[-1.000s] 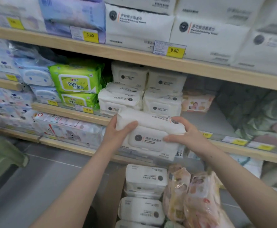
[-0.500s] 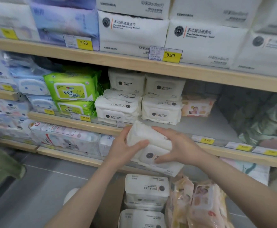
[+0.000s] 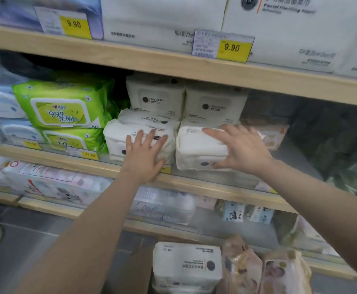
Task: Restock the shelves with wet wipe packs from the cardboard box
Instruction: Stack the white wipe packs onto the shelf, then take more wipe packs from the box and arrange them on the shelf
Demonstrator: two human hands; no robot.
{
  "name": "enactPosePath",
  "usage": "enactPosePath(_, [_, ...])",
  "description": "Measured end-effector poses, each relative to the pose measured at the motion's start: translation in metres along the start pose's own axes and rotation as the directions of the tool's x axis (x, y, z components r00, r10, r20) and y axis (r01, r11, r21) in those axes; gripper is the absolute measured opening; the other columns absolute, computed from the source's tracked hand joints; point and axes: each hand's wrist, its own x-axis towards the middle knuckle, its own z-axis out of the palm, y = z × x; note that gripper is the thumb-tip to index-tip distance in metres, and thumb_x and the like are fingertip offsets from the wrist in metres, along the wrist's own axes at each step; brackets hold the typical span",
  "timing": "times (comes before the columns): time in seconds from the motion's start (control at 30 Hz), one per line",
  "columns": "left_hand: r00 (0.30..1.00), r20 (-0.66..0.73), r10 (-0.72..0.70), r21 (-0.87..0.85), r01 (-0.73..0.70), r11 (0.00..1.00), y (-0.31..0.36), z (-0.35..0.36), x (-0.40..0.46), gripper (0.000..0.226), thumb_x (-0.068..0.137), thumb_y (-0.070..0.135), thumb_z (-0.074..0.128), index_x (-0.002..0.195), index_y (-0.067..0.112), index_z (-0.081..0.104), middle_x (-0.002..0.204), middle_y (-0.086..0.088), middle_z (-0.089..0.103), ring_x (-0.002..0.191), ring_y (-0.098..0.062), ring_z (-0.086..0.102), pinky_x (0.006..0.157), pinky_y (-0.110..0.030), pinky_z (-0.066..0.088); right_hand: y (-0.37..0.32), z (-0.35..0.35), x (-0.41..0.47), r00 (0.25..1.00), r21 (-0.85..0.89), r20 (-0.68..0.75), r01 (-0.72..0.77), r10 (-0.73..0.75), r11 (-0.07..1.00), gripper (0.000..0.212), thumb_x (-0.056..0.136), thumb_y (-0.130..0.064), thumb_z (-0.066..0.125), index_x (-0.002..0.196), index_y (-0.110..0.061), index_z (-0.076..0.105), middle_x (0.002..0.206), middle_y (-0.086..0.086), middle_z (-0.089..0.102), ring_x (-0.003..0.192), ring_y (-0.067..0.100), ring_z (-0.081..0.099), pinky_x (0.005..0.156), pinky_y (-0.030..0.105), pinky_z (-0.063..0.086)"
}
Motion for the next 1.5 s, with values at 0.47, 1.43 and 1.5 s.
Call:
enactPosePath(0.47, [0.996,-0.092,-0.015,-0.019,0.013,1.000,0.000,0.019,0.001,0.071,0.083,0.051,0.040,0.147,0.032,0.016,0.156,-0.007,0.015,0.141,-0.038,0.010,0.112,-0.061,0.000,-0.014,0.053,0.036,0.986,0.089,0.159,0.026,-0.040,0.996,0.093,0.075,-0.060,0.064,0.149,-0.035,0.014,0.156,-0.004,0.022,0.139,0.024,0.024,0.111,0.043,0.021])
enactPosePath(1.43, [0.827,0.390,0.405,-0.409,-0.238,0.881,0.290,0.026,-0.220,0.056,0.093,0.055,0.028,0.140,0.024,0.027,0.142,-0.001,0.038,0.121,-0.022,0.045,0.094,-0.040,0.043,0.005,0.041,-0.376,0.820,0.195,0.555,-0.295,0.143,0.936,0.063,0.094,-0.036,0.046,0.149,-0.033,0.015,0.146,0.002,0.033,0.137,0.024,0.026,0.113,0.035,0.018])
enactPosePath(1.5, [0.824,0.457,0.335,-0.459,-0.104,0.882,0.301,0.028,-0.219,0.063,0.091,0.062,0.029,0.143,0.027,0.022,0.142,-0.006,0.036,0.122,-0.026,0.044,0.096,-0.041,0.042,0.001,0.051,-0.395,0.813,0.216,0.562,-0.321,0.151,0.922,0.058,0.097,-0.035,0.041,0.149,-0.034,0.018,0.144,0.002,0.035,0.136,0.025,0.030,0.112,0.036,0.020])
